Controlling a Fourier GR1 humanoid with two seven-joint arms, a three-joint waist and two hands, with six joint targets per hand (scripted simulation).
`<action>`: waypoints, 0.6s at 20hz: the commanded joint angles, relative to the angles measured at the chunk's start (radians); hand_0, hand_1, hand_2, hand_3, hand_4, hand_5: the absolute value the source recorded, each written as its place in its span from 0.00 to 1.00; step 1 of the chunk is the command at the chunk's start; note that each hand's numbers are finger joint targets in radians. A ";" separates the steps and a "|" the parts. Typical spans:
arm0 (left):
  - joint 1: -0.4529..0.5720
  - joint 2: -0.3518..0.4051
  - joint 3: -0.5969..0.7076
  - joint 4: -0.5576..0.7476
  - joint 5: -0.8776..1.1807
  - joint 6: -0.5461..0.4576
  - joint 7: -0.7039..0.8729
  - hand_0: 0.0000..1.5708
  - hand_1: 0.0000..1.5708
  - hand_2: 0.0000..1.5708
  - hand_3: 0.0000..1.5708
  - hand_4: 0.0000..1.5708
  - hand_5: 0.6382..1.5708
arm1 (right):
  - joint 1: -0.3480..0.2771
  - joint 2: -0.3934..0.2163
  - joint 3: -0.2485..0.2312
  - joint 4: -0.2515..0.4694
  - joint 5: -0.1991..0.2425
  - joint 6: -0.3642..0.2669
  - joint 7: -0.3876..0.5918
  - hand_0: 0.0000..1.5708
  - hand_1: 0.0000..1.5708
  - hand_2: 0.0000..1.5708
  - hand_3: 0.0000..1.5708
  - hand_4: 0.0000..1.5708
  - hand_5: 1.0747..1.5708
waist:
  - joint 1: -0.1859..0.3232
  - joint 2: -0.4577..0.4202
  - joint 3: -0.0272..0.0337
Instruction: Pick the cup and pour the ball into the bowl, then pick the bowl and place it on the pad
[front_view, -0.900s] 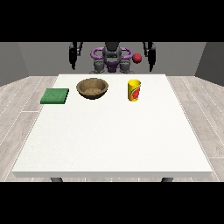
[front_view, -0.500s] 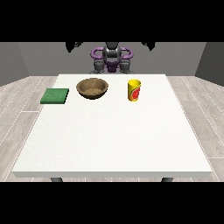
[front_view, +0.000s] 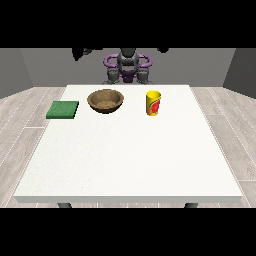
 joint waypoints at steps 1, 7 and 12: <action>-0.122 0.031 0.077 0.029 -0.027 0.009 -0.003 0.00 0.00 0.00 0.00 0.00 0.86 | -0.047 0.015 0.034 -0.002 0.021 0.003 -0.025 0.00 0.00 0.00 0.00 0.00 0.99 | -0.026 0.093 0.0000; -0.250 0.049 0.139 0.168 -0.069 0.007 -0.167 0.00 0.00 0.00 0.00 0.00 0.73 | -0.139 -0.019 -0.022 0.124 -0.014 0.066 -0.182 0.00 0.00 0.00 0.00 0.00 0.99 | -0.041 0.292 0.0003; -0.369 0.131 0.281 0.343 -0.029 -0.033 -0.259 0.00 0.00 0.00 0.00 0.00 0.66 | -0.222 -0.052 -0.041 0.144 -0.001 0.072 -0.217 0.00 0.00 0.00 0.00 0.00 0.98 | -0.074 0.386 -0.0004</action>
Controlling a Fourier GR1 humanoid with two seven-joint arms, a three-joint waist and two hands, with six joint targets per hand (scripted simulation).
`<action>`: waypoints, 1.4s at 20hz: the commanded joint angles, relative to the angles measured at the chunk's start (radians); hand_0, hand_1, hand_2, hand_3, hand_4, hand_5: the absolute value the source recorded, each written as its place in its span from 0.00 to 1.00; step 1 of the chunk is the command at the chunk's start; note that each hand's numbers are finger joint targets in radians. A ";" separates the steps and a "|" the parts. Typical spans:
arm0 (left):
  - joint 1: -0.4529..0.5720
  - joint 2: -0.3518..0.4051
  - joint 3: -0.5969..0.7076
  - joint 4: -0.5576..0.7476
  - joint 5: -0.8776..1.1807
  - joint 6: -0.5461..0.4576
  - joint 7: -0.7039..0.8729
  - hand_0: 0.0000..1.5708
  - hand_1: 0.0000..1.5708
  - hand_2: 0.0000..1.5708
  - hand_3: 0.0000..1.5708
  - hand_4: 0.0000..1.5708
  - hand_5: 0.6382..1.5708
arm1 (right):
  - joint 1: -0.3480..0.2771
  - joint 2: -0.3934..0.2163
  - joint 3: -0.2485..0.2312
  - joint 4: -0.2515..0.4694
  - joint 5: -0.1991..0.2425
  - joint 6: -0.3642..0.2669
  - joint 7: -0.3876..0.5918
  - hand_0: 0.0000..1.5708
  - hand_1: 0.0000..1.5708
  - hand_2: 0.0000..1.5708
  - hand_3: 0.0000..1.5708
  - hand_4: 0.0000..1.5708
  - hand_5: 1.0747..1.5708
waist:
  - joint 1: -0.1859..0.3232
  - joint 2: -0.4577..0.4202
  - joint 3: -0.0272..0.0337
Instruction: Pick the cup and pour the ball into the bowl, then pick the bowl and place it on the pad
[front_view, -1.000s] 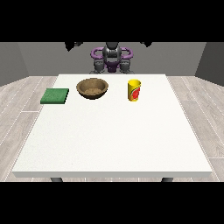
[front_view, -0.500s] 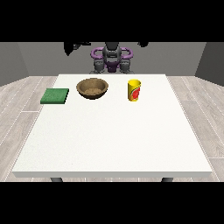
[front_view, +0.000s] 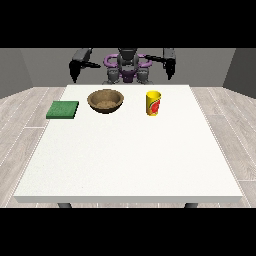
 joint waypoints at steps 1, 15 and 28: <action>-0.122 0.052 0.089 0.120 -0.003 -0.004 -0.053 0.00 0.00 0.00 0.00 0.00 0.66 | -0.006 0.009 0.016 0.062 0.027 0.027 -0.126 0.00 0.00 0.00 0.00 0.00 0.98 | -0.041 0.071 0.0001; -0.249 0.012 0.168 0.573 -0.041 0.043 -0.387 0.00 0.00 0.00 0.00 0.00 0.64 | -0.138 -0.109 -0.102 0.216 -0.080 0.127 -0.112 0.00 0.00 0.00 0.00 0.00 0.98 | -0.092 0.077 -0.0006; -0.334 0.012 0.228 0.863 0.005 -0.008 -0.567 0.42 0.42 0.58 0.18 0.00 0.84 | -0.187 -0.195 -0.173 0.351 -0.127 0.200 -0.169 0.00 0.00 0.00 0.00 0.00 0.97 | -0.084 0.108 -0.0007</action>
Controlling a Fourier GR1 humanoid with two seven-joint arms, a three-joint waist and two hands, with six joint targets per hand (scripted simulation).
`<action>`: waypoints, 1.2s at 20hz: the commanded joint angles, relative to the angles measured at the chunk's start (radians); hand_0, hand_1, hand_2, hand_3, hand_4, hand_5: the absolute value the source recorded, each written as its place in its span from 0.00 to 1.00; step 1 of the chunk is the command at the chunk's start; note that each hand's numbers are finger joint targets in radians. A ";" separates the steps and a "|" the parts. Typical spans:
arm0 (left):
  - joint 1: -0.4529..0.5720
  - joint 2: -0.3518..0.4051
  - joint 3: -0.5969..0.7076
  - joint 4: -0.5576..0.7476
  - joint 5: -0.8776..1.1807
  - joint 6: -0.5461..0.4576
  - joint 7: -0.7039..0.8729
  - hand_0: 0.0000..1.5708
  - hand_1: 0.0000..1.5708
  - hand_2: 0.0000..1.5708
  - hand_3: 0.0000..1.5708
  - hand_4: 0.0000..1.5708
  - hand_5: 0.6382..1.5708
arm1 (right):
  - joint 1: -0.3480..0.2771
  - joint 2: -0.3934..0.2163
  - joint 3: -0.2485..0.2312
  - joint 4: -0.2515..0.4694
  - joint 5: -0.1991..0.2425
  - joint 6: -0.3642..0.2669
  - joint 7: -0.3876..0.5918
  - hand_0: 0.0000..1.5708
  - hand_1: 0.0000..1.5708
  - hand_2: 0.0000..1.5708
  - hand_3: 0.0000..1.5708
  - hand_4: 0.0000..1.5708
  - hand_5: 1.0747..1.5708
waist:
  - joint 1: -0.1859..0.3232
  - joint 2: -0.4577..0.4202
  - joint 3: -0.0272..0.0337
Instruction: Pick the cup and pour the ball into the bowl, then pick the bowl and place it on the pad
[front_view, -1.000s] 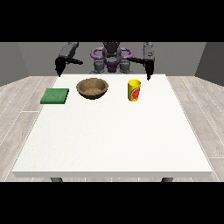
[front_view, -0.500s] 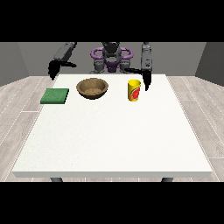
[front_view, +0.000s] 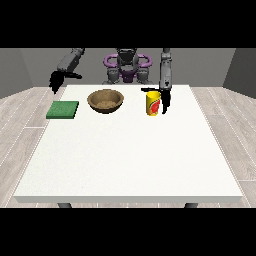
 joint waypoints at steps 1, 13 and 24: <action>-0.017 0.047 0.004 0.025 -0.074 0.124 -0.013 0.79 0.79 1.00 1.00 0.30 0.86 | -0.001 -0.045 -0.032 0.046 -0.020 0.062 -0.065 0.00 0.00 0.00 0.00 0.00 0.98 | -0.029 0.039 0.0009; -0.086 0.014 -0.068 0.135 -0.277 0.454 0.035 0.86 0.86 1.00 1.00 0.58 0.94 | -0.029 -0.118 -0.068 0.115 -0.047 0.104 -0.013 0.00 0.00 0.00 0.00 0.00 0.97 | -0.055 -0.021 0.0009; -0.141 -0.031 -0.383 0.101 -0.664 0.520 0.522 0.88 0.88 1.00 1.00 0.73 1.00 | 0.047 -0.191 -0.127 0.383 -0.022 0.114 -0.014 0.00 0.00 0.00 0.00 0.00 0.98 | 0.121 -0.320 0.0032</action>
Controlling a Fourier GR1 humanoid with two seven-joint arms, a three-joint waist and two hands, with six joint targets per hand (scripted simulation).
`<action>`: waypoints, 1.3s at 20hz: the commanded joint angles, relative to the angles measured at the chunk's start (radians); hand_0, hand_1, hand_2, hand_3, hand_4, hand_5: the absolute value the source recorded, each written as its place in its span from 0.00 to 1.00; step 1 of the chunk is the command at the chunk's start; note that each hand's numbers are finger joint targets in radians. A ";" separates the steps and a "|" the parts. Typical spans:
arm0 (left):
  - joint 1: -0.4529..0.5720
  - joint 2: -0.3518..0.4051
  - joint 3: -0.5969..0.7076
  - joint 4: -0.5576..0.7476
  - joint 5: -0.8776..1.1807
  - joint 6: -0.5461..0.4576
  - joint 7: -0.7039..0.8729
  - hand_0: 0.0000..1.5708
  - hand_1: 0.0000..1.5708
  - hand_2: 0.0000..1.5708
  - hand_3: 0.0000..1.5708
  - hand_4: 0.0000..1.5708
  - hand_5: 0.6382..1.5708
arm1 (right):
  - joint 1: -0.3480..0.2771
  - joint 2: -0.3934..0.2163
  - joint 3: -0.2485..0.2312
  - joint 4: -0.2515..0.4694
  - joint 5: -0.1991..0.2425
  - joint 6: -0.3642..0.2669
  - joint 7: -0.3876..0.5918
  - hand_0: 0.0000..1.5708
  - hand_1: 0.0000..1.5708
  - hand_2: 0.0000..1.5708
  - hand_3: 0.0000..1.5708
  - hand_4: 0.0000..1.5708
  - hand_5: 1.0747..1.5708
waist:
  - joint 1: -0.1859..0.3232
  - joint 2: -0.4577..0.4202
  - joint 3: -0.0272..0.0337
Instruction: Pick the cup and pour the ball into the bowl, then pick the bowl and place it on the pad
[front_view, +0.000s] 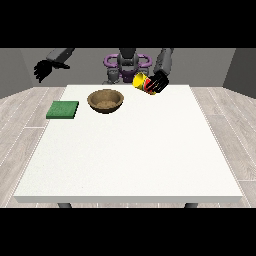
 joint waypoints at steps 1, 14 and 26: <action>-0.046 -0.046 -0.137 -0.001 -0.180 0.028 0.202 0.87 0.87 1.00 1.00 0.73 0.99 | 0.026 -0.015 -0.024 0.107 0.012 -0.009 -0.027 0.00 0.00 0.00 0.00 0.00 0.97 | 0.079 -0.077 0.0004; -0.056 -0.101 -0.290 -0.071 -0.490 -0.006 0.510 0.69 0.69 1.00 1.00 0.61 1.00 | 0.032 -0.034 -0.010 0.195 0.035 0.035 -0.111 0.00 0.00 0.04 0.00 0.00 0.96 | 0.043 -0.085 -0.0026; -0.184 -0.102 -0.559 -0.187 -0.731 -0.183 0.810 0.29 0.29 1.00 1.00 0.57 1.00 | -0.110 -0.030 0.020 0.266 0.085 -0.046 -0.124 0.00 0.00 0.00 0.17 0.00 0.92 | 0.053 -0.025 -0.0020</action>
